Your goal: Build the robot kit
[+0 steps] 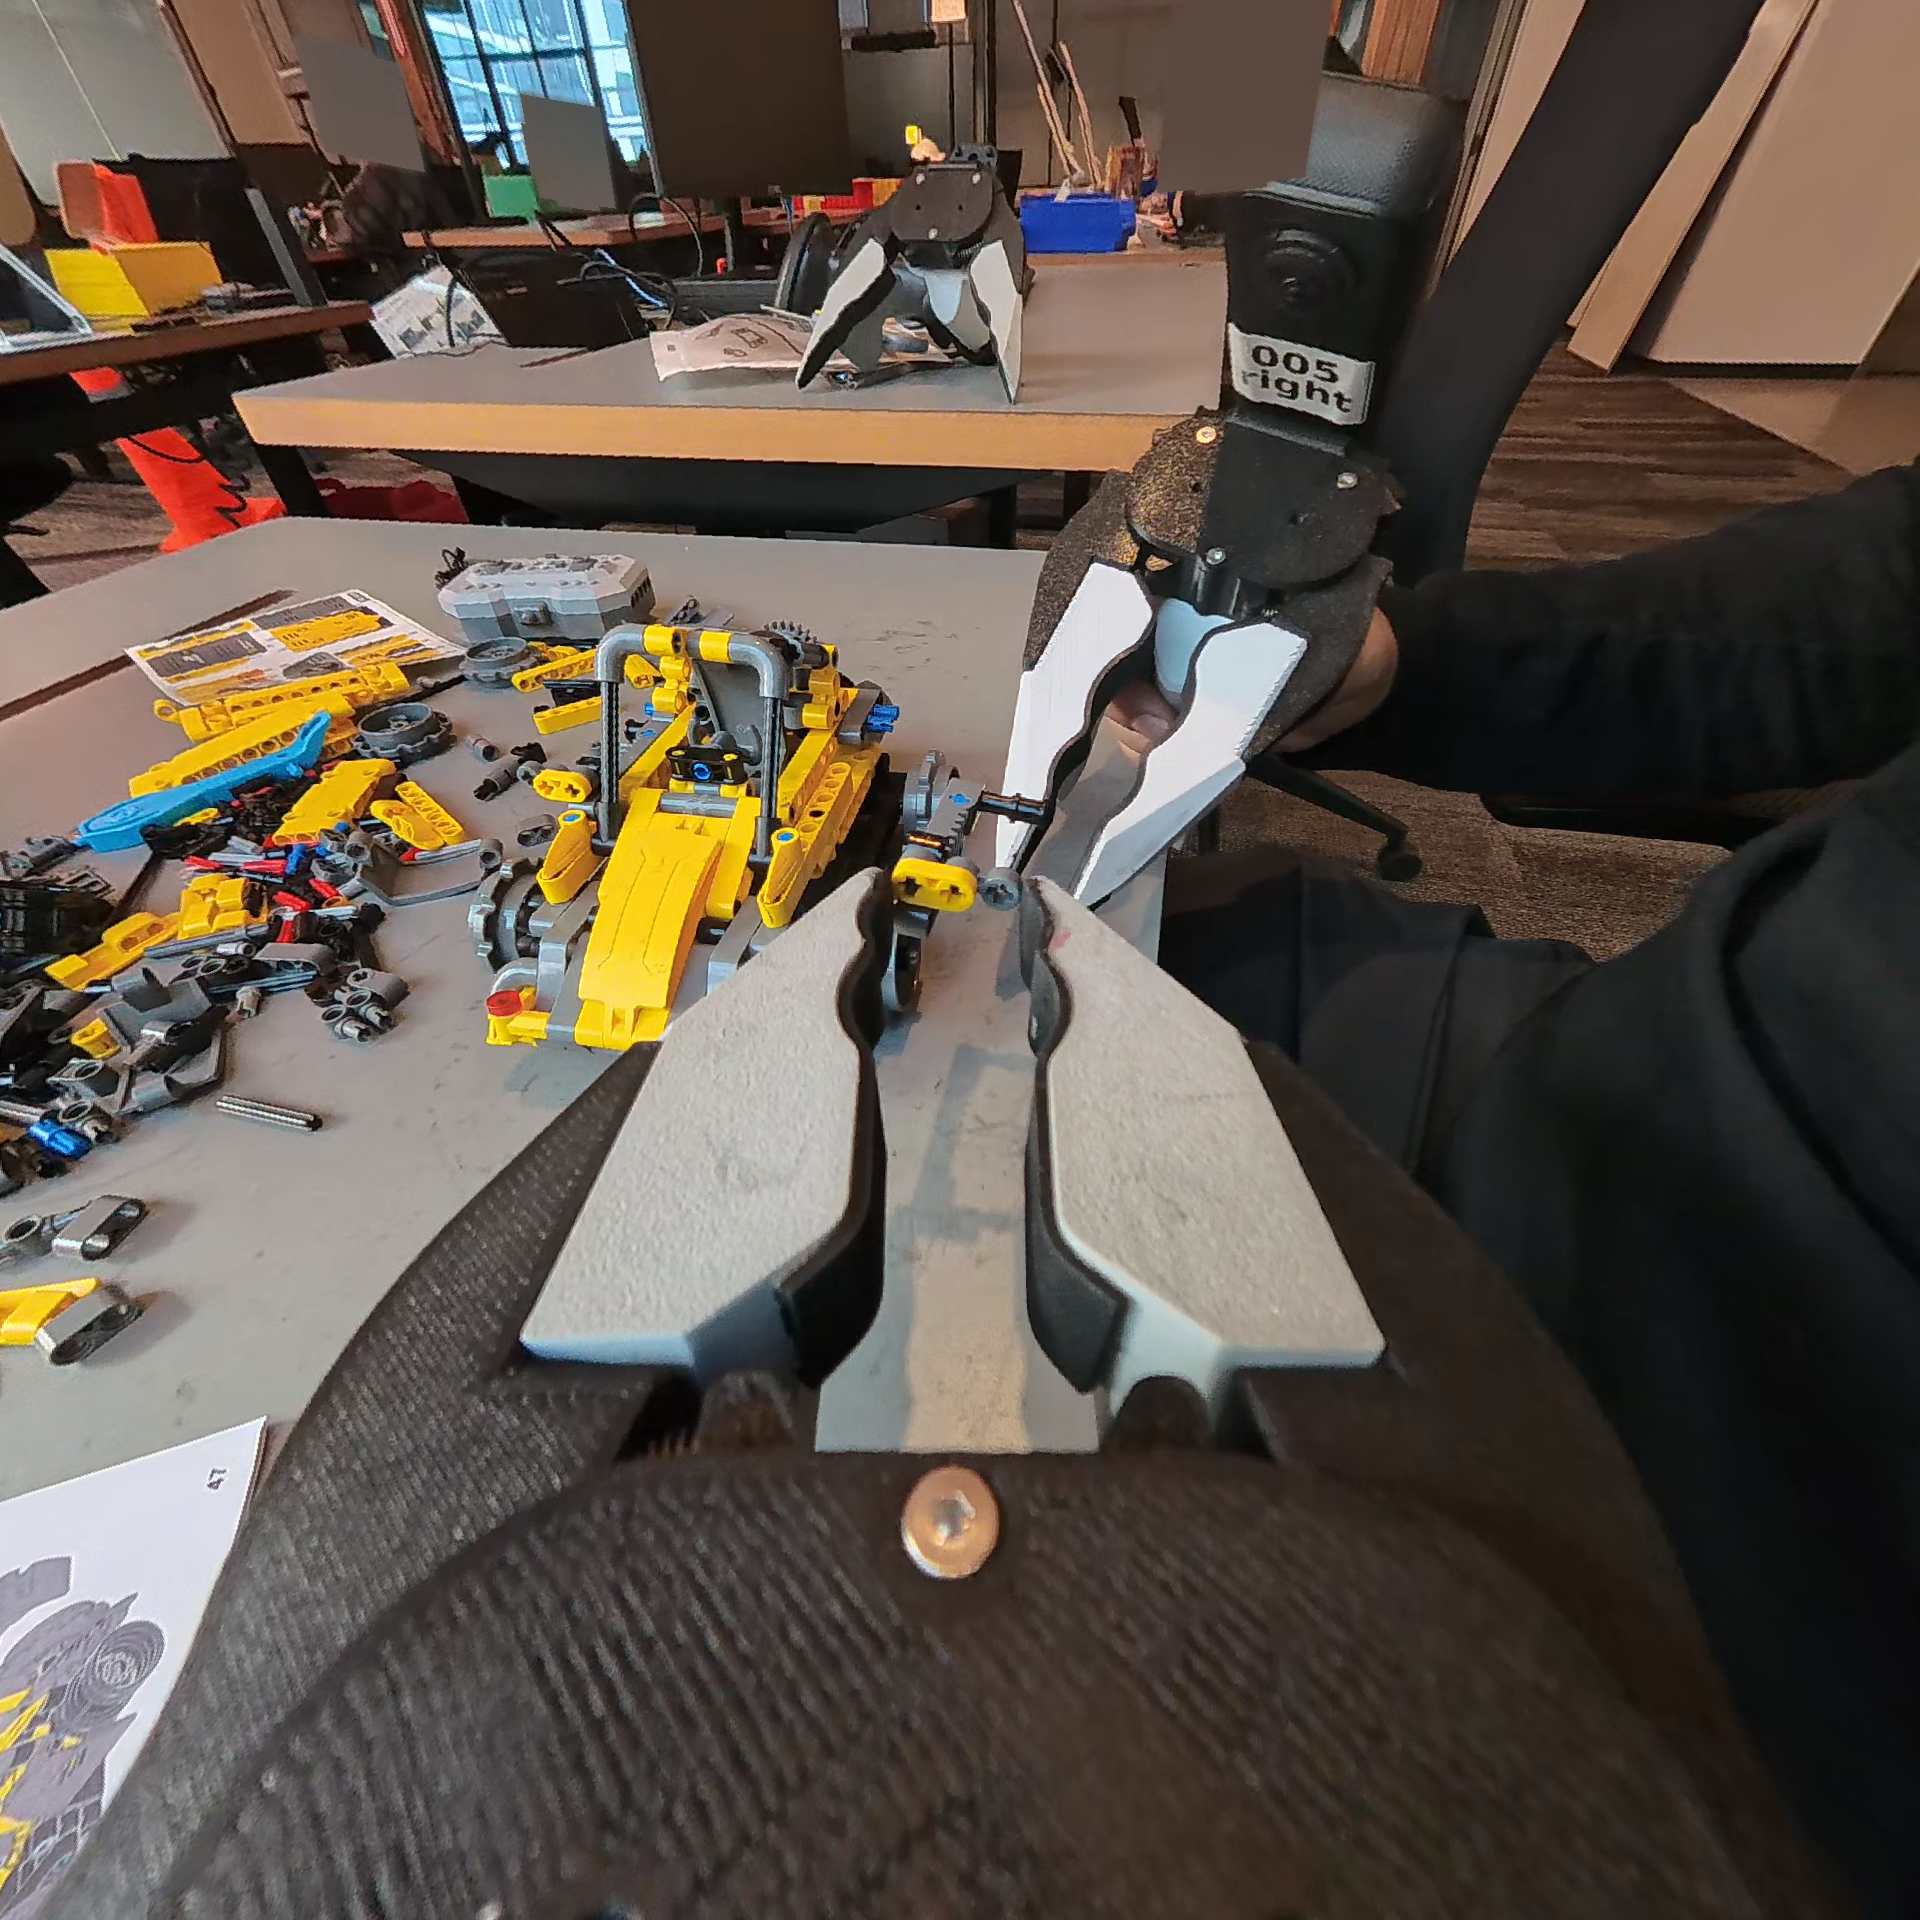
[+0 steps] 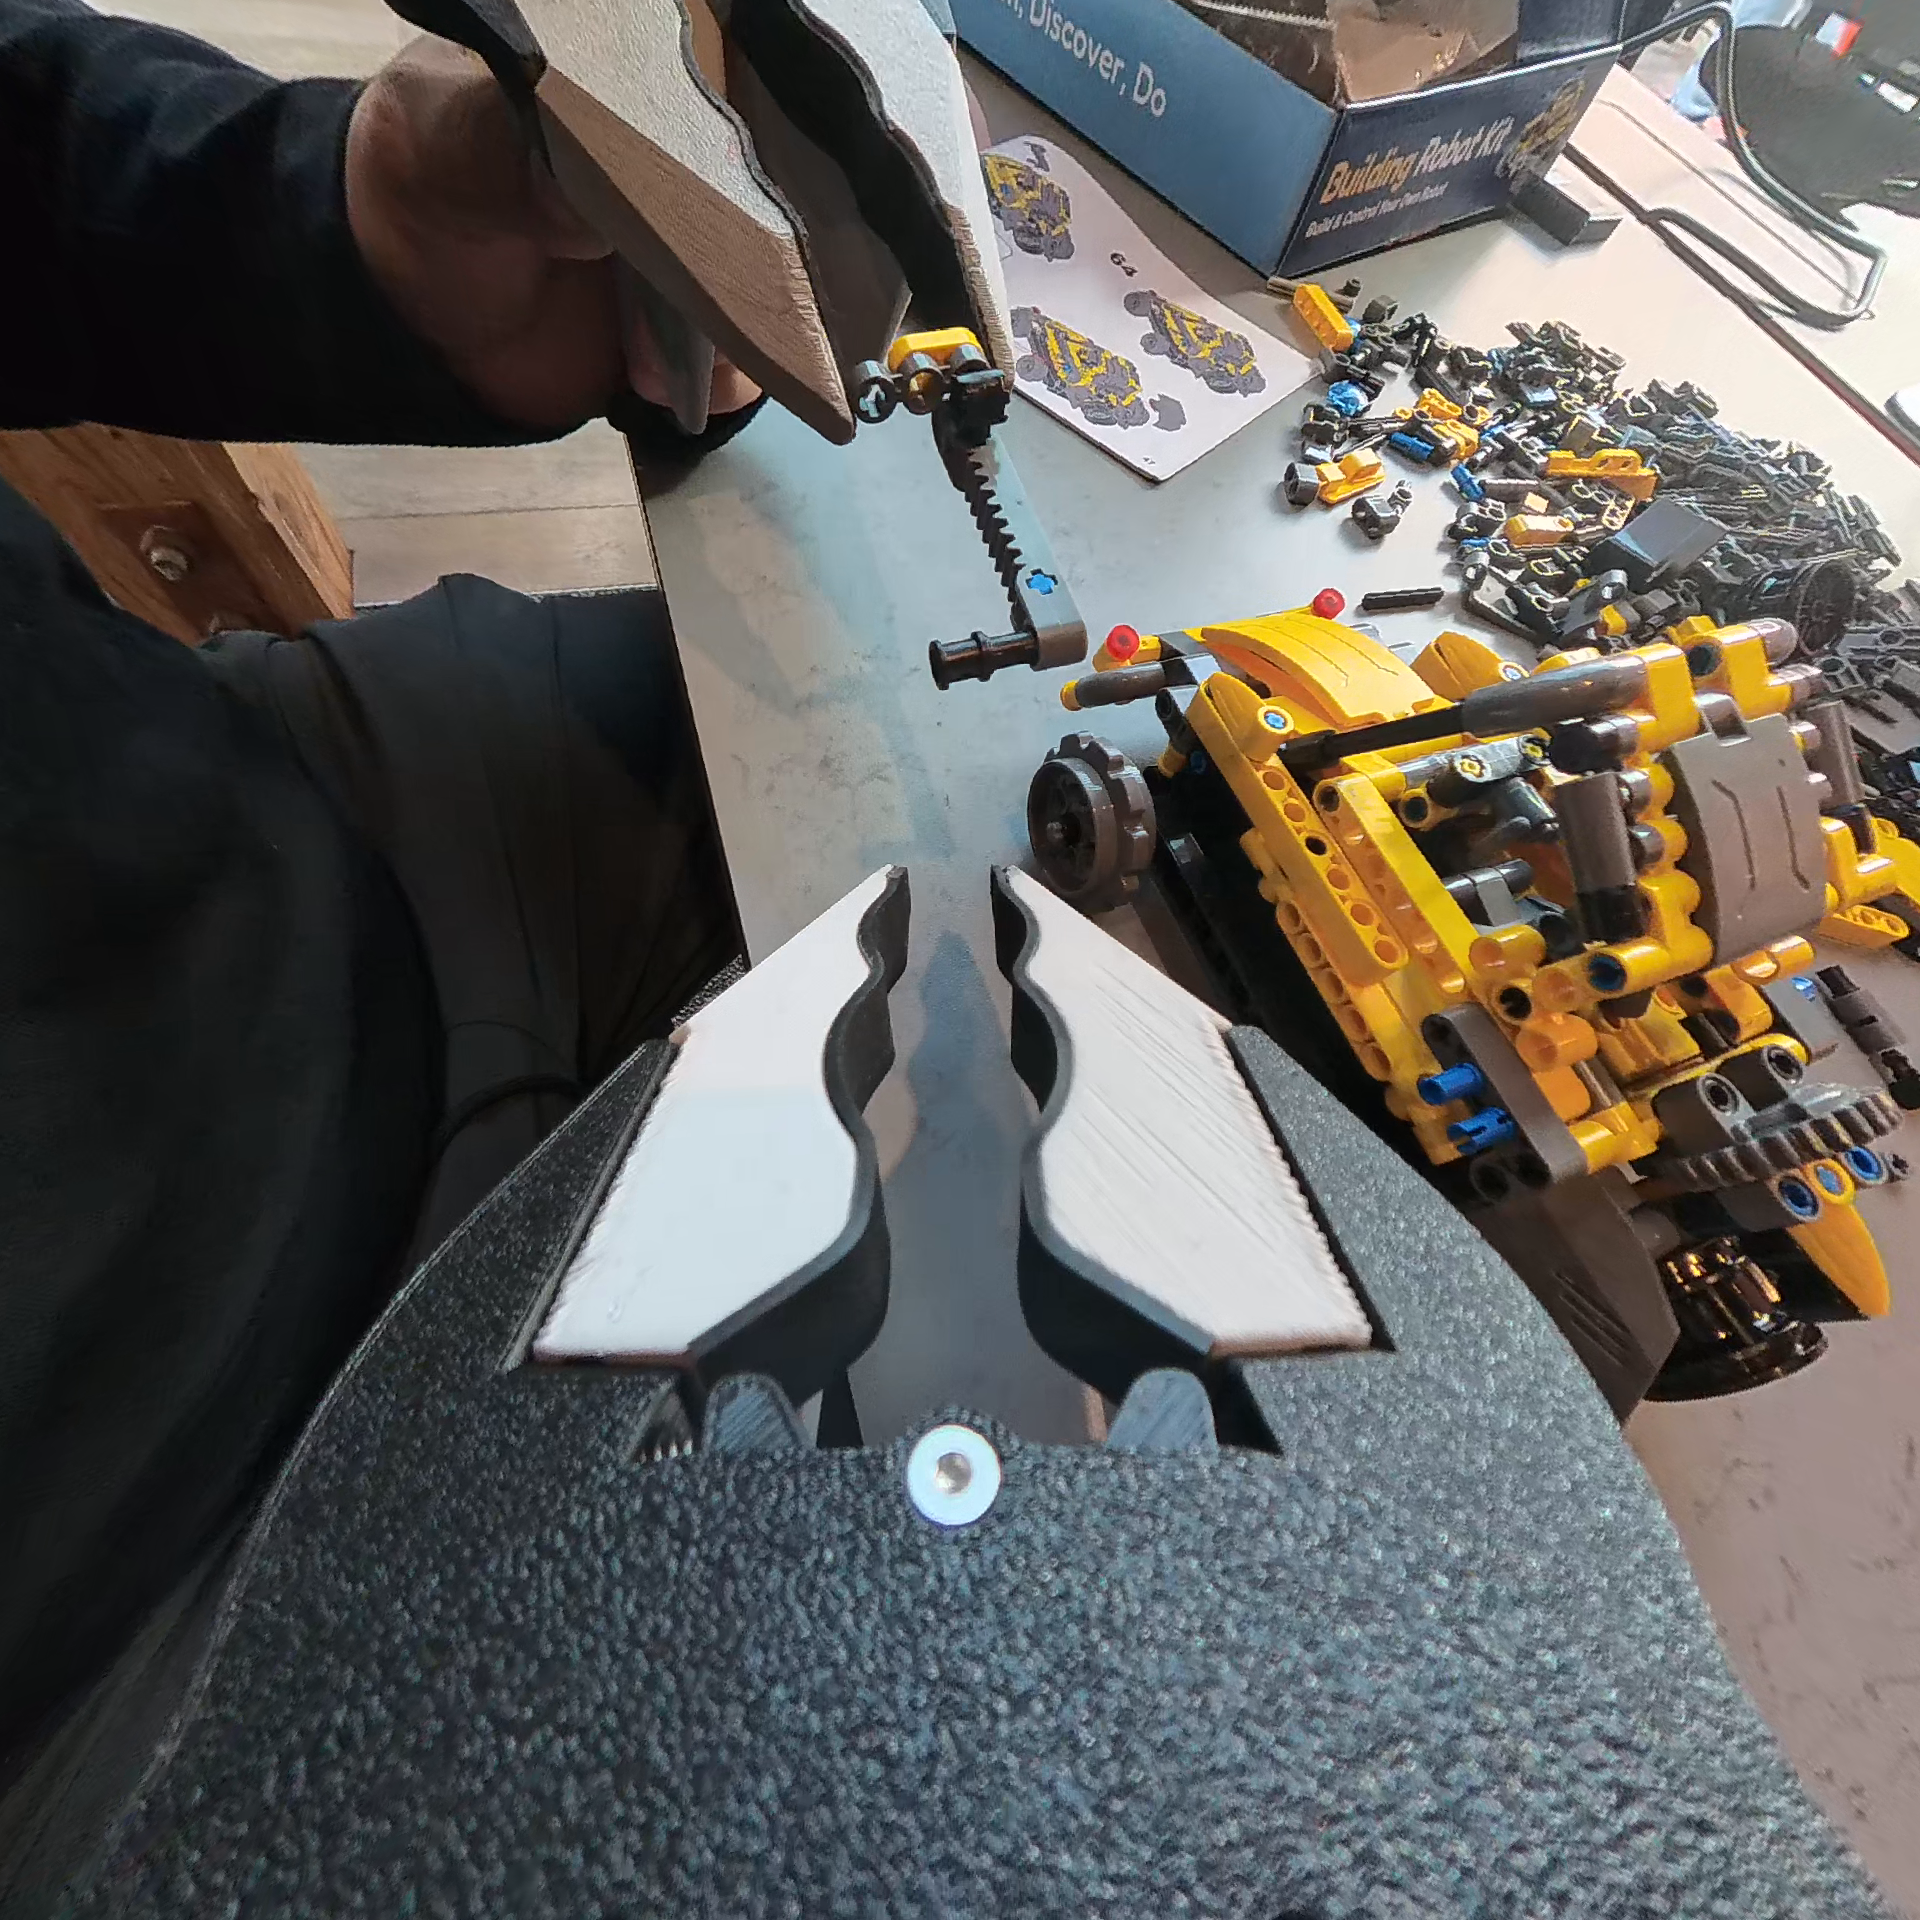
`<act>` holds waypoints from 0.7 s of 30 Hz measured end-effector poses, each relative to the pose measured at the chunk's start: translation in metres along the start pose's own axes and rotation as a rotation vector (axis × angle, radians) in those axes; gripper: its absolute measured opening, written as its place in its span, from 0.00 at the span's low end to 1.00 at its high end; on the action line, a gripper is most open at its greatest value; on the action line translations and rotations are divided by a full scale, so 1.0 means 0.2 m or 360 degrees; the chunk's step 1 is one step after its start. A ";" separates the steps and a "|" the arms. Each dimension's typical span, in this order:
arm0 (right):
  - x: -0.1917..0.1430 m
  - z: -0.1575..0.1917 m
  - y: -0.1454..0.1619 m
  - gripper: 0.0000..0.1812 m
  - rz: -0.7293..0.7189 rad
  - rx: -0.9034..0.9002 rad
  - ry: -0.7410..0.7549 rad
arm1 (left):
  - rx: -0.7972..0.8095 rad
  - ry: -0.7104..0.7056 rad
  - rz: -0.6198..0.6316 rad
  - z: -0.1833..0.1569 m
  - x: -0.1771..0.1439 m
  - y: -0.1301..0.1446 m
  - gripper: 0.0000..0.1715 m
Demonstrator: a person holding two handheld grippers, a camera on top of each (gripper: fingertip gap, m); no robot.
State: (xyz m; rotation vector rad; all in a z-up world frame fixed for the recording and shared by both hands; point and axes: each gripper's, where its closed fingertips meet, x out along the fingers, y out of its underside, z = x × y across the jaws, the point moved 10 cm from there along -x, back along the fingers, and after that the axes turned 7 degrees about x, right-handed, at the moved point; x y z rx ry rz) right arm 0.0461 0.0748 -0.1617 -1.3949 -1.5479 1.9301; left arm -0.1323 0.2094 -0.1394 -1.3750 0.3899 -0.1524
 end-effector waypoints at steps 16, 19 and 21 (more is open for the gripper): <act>0.01 0.00 0.00 0.09 0.0015 0.0007 -0.0009 | 0.0001 0.0003 -0.0006 0.00 0.00 0.00 0.13; 0.01 0.00 0.00 0.09 0.0015 0.0005 -0.0012 | 0.0002 0.0003 -0.0003 0.00 0.00 0.00 0.13; 0.01 0.00 0.00 0.09 0.0014 0.0004 -0.0012 | 0.0001 0.0003 0.0000 0.00 0.00 0.00 0.13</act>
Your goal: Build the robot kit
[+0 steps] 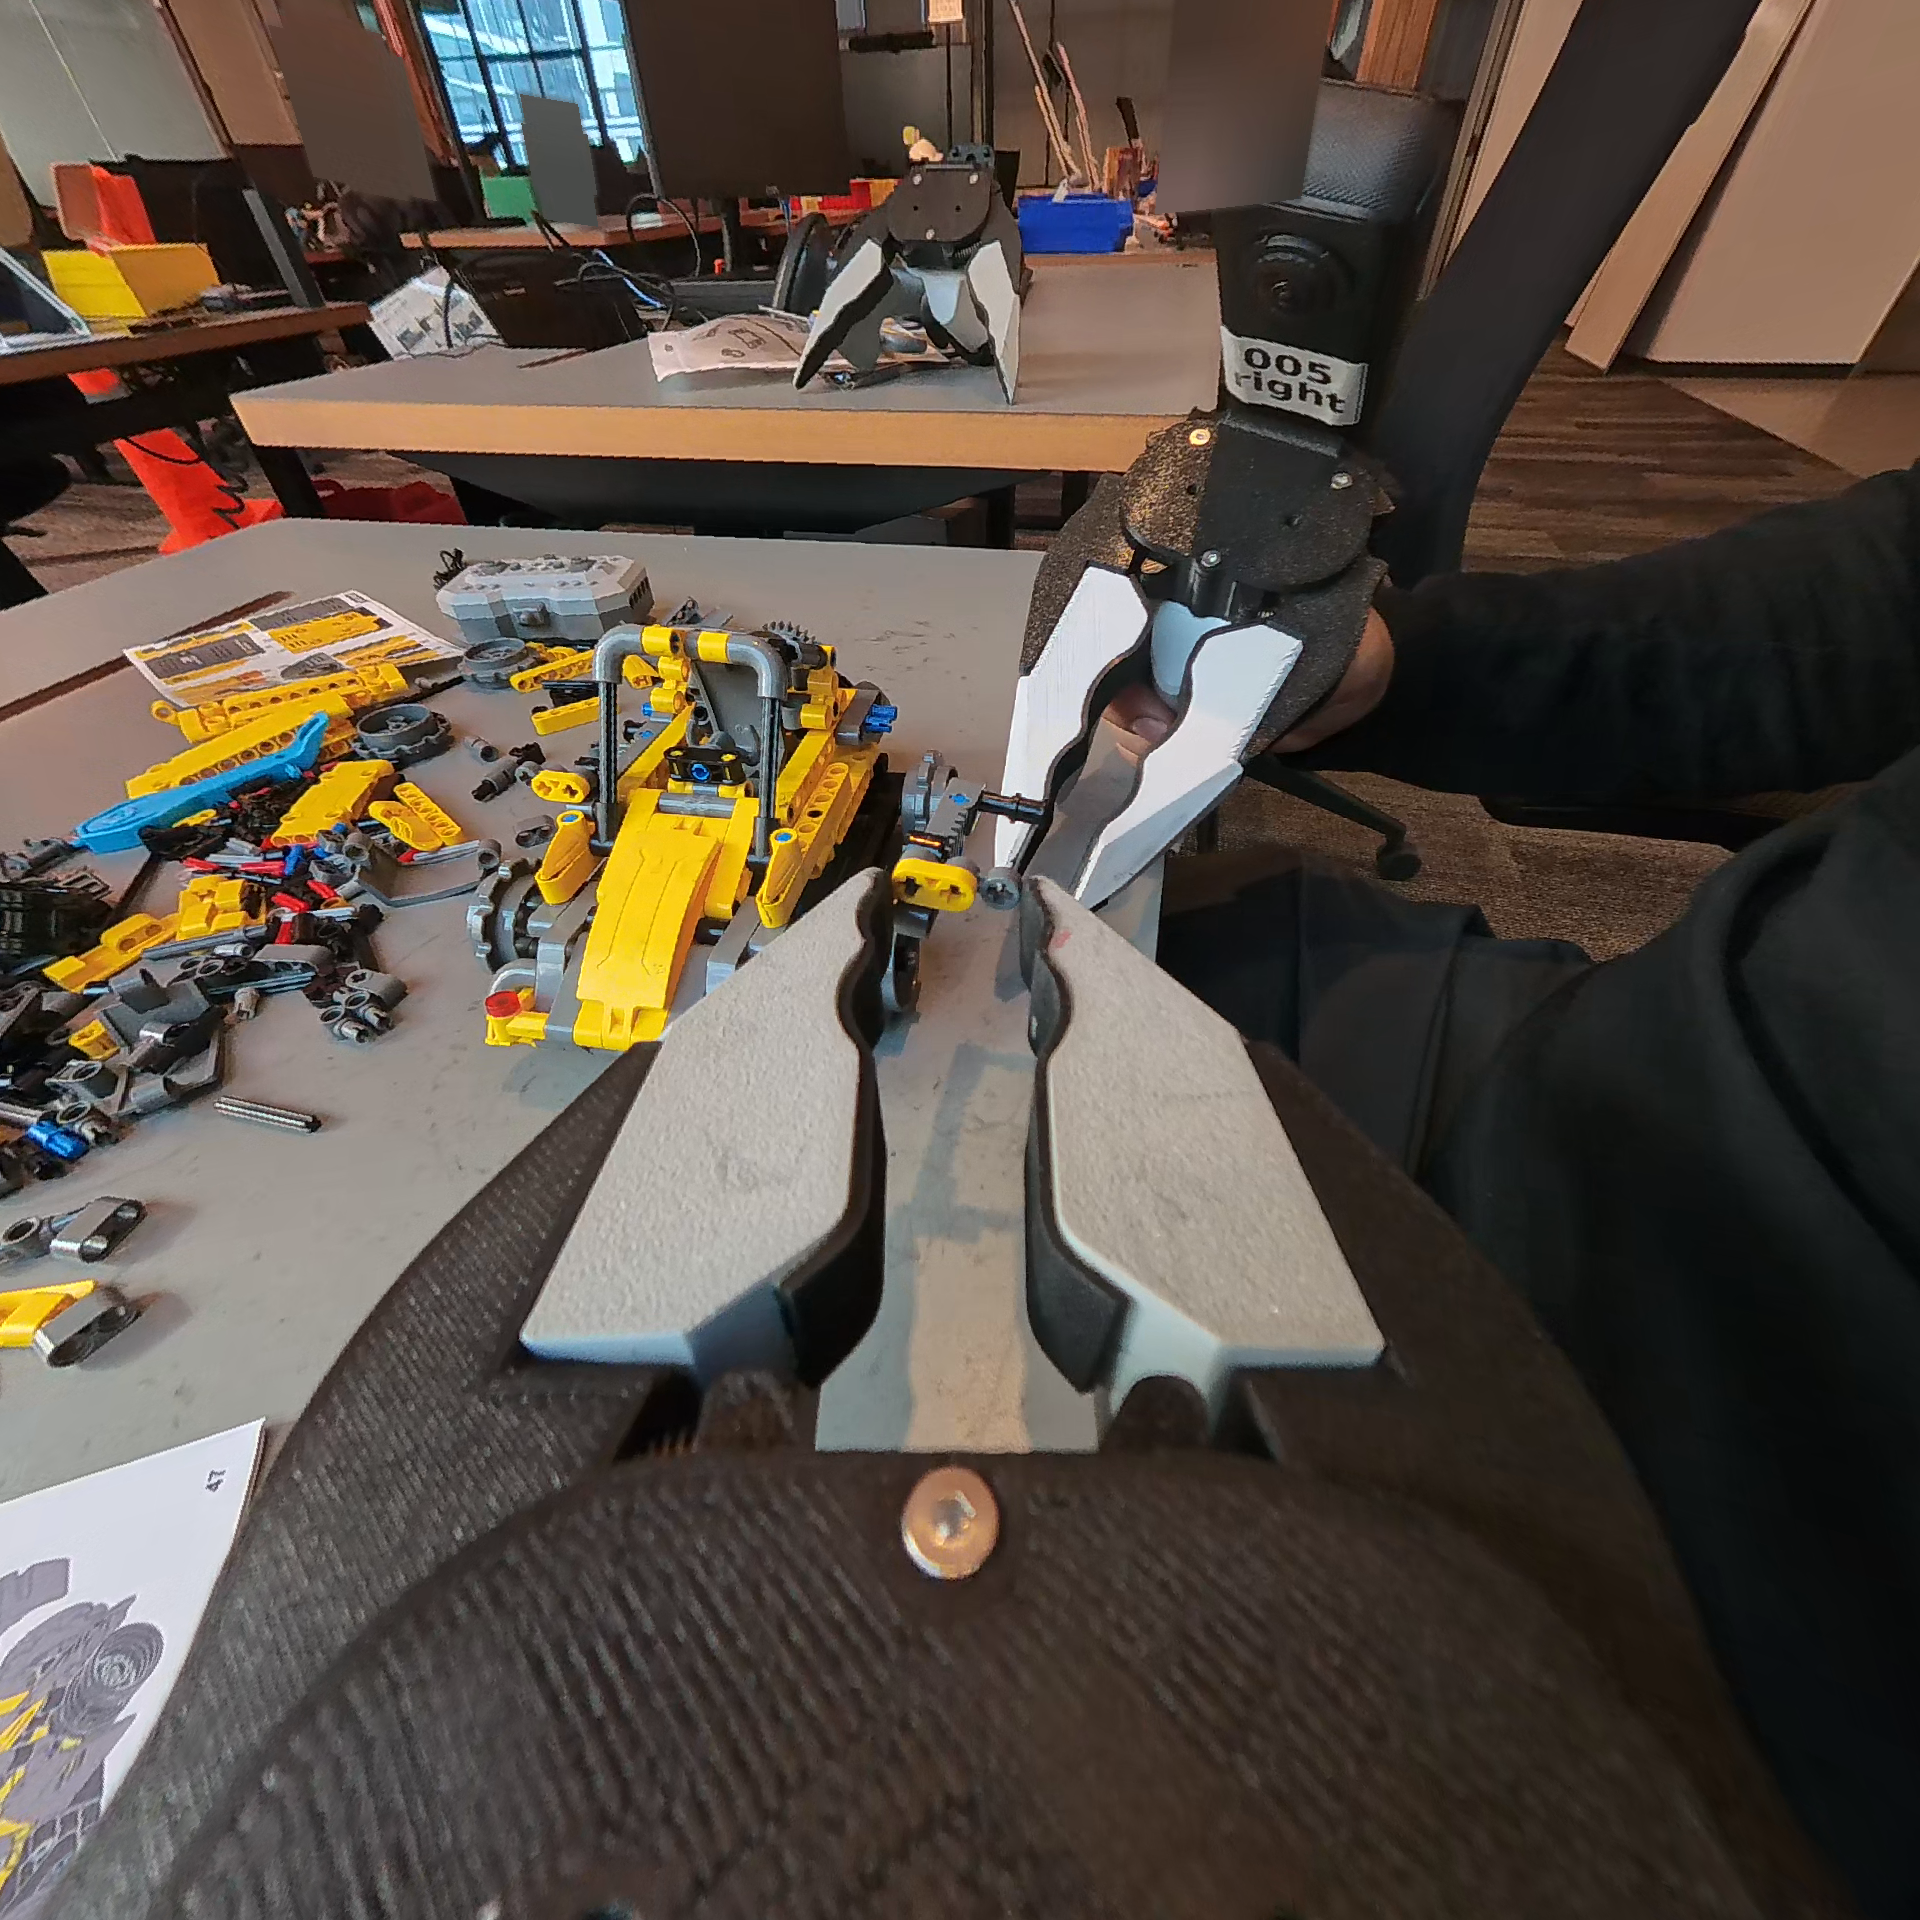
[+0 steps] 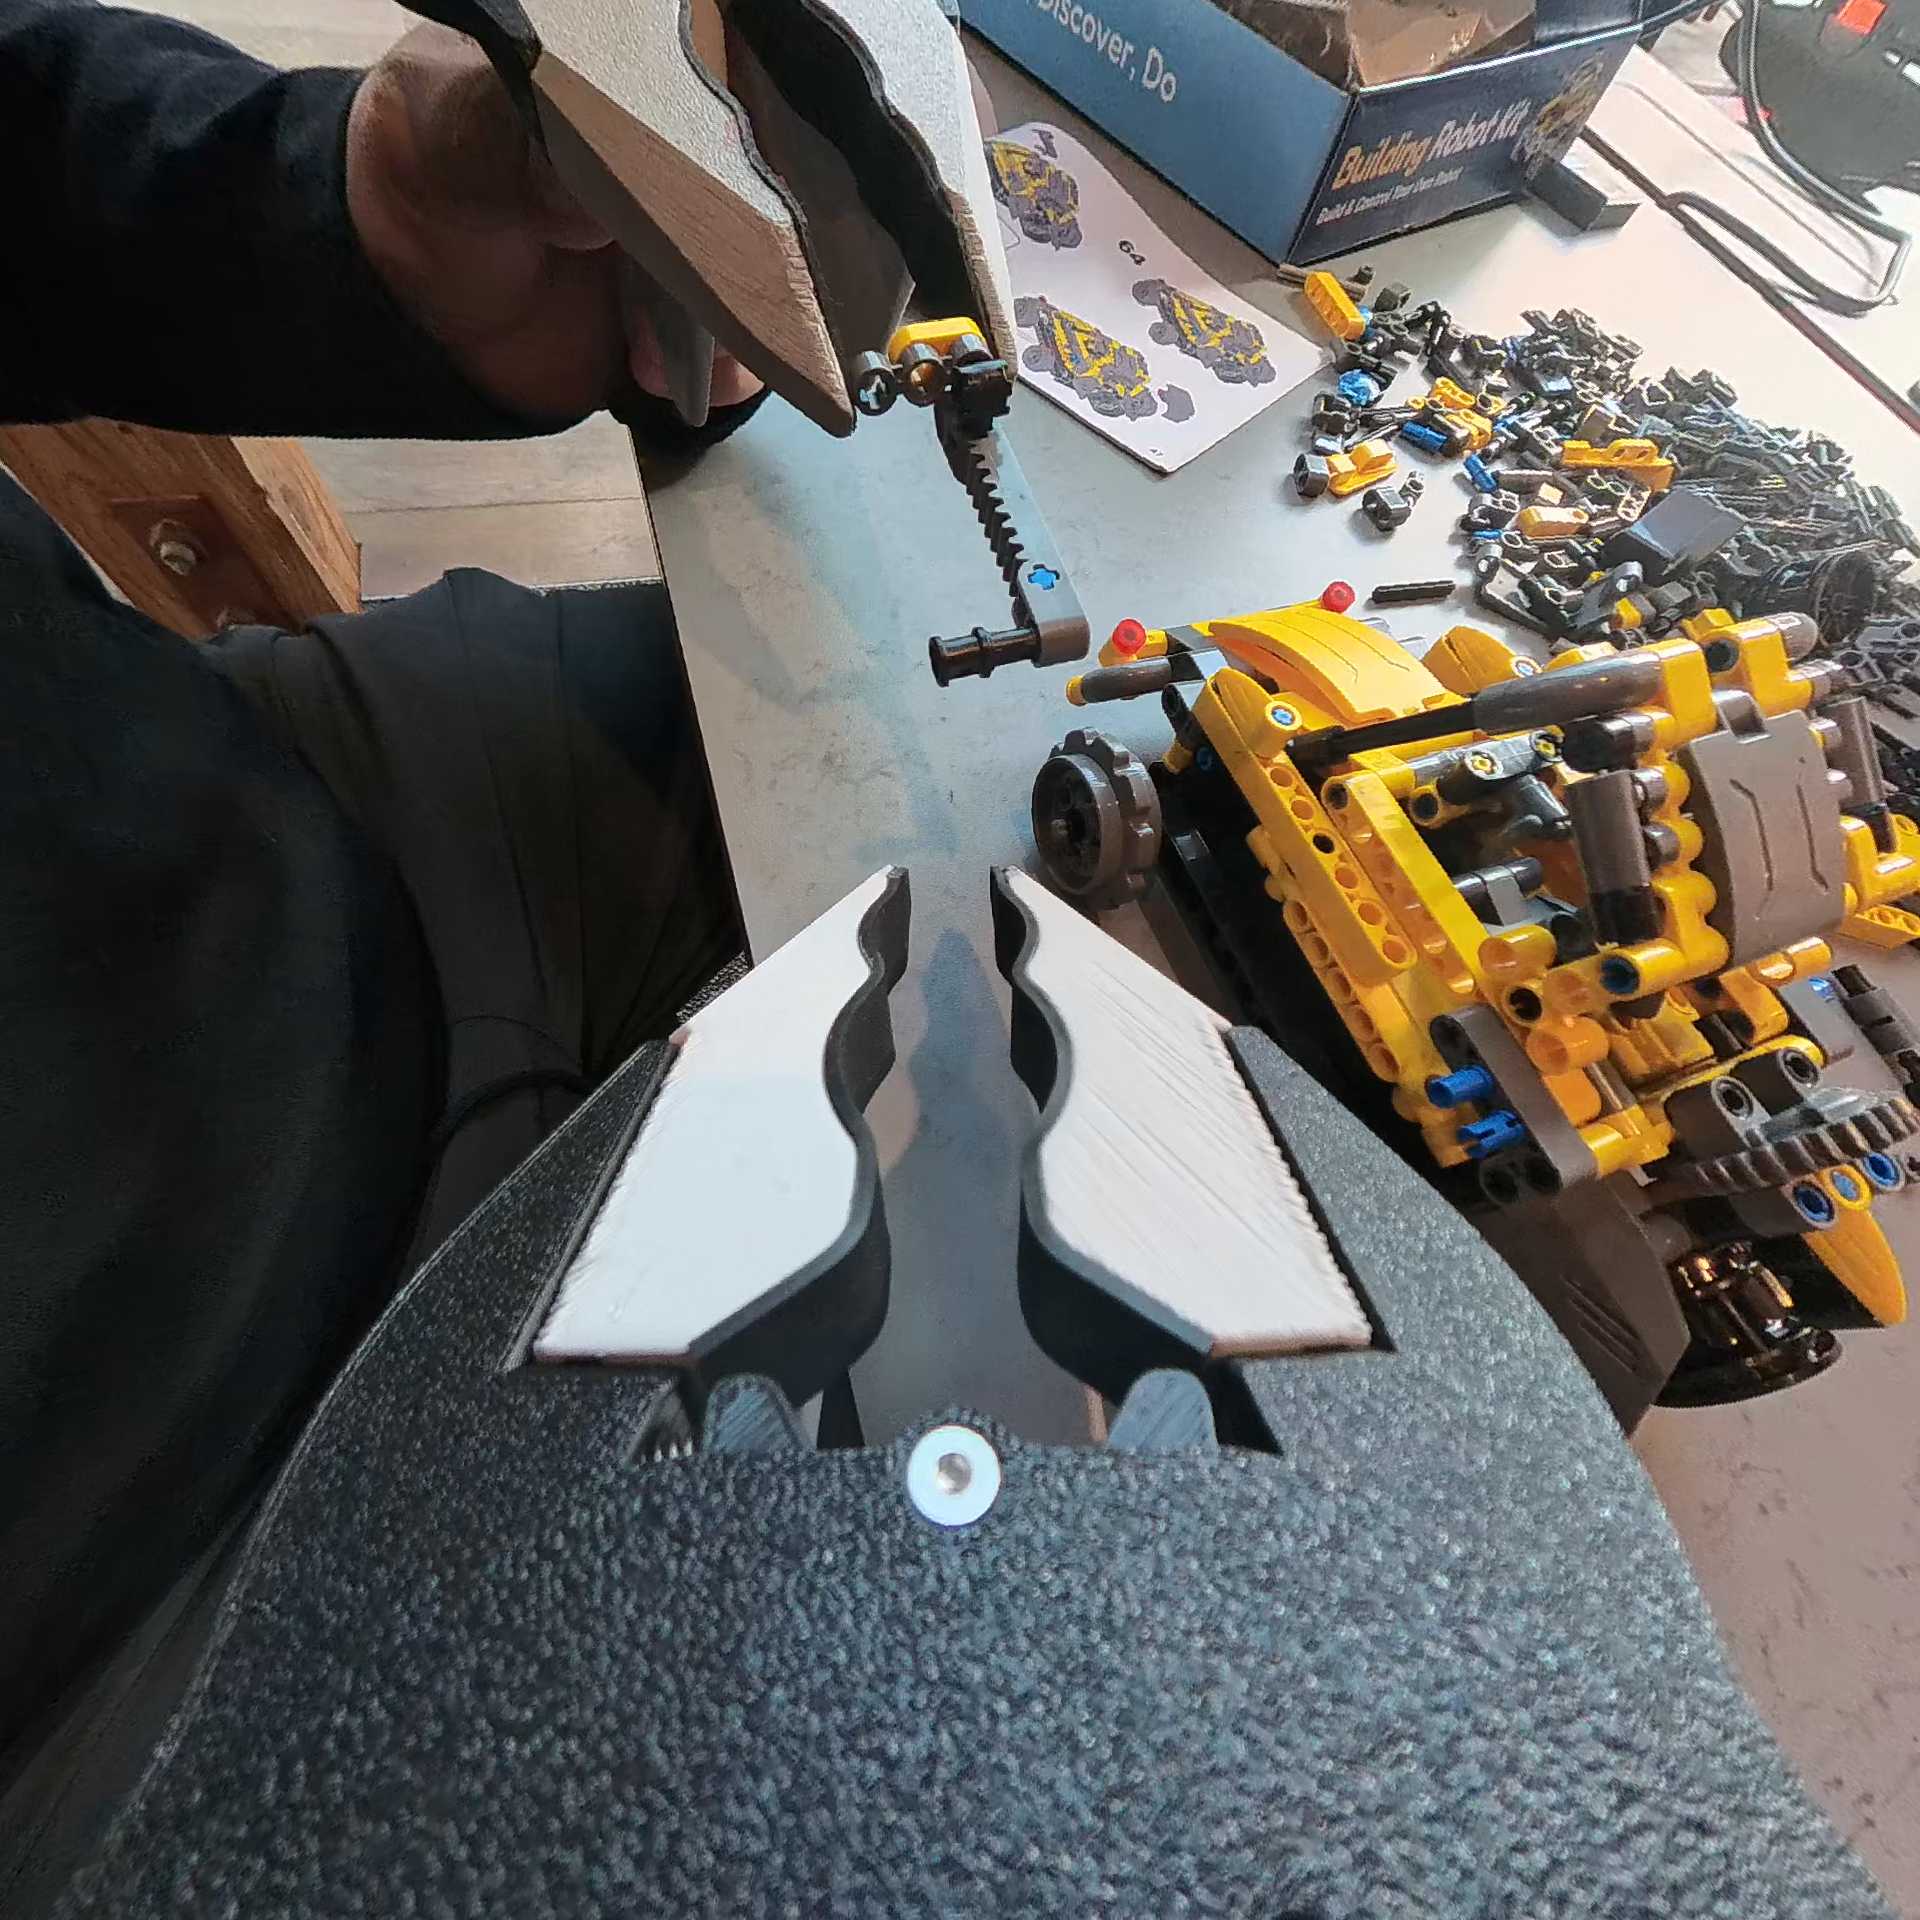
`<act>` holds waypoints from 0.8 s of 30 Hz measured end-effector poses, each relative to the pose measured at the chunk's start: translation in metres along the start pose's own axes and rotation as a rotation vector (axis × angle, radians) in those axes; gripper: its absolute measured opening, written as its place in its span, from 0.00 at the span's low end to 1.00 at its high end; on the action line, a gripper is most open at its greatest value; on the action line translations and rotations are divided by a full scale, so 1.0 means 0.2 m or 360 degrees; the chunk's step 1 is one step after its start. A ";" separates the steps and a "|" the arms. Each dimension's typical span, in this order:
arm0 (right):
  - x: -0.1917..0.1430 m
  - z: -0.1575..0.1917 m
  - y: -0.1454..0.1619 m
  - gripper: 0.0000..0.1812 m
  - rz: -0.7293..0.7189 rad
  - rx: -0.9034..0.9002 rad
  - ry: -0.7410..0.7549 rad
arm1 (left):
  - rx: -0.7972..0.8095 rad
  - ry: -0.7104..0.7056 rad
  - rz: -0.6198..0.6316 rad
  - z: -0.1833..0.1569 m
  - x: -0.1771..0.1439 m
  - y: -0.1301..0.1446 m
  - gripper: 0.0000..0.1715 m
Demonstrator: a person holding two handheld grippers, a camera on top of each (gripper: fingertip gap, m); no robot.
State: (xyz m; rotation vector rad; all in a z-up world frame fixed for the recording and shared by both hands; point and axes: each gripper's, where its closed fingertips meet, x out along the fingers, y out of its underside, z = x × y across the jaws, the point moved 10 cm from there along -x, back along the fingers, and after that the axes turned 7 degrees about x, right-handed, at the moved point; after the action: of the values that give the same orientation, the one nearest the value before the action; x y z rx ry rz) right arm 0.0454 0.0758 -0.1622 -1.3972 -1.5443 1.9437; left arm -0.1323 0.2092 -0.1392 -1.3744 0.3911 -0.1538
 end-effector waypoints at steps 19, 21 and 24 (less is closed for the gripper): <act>0.00 0.00 0.00 0.09 -0.0021 -0.0010 0.0026 | -0.0333 0.0041 0.0483 0.08 0.05 0.09 0.13; 0.00 0.00 0.00 0.09 -0.0023 -0.0010 0.0024 | -0.0377 0.0060 0.0573 0.08 0.05 0.11 0.13; -0.01 0.01 0.00 0.09 -0.0033 -0.0025 0.0032 | -0.0369 0.0076 0.0667 0.08 0.05 0.13 0.13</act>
State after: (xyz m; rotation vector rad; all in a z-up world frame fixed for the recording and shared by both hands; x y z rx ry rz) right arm 0.0450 0.0741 -0.1613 -1.3970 -1.5621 1.9040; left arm -0.1212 0.2251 -0.1640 -1.4859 0.7455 0.2110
